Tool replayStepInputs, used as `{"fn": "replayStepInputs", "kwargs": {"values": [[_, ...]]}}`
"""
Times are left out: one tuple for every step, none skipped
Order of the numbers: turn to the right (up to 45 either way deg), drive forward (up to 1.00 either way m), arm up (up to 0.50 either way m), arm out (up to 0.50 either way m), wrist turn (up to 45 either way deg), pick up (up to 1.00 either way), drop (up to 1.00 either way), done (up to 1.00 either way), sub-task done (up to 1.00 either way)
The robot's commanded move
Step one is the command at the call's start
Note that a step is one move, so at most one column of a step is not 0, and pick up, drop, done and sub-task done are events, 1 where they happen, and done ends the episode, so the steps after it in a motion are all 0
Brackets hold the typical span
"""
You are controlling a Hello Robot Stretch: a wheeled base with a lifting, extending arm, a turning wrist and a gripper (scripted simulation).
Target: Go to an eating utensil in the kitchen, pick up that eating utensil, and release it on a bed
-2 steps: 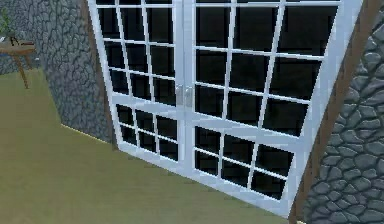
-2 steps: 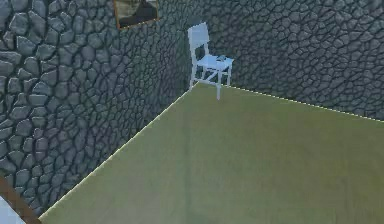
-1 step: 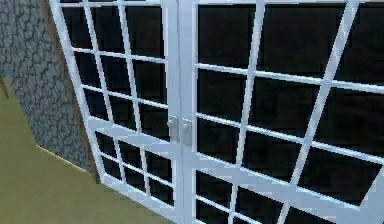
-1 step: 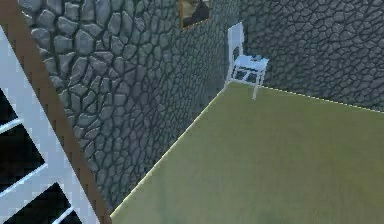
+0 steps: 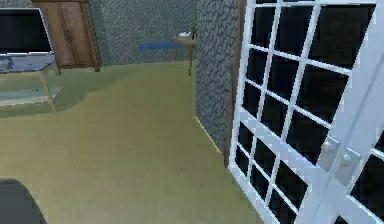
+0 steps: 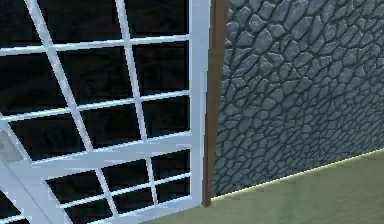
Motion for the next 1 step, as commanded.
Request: {"fn": "replayStepInputs", "kwargs": {"values": [[-15.0, 0.00, 0.00, 0.00, 0.0, 0.00, 0.00, 0.00, 0.00]]}}
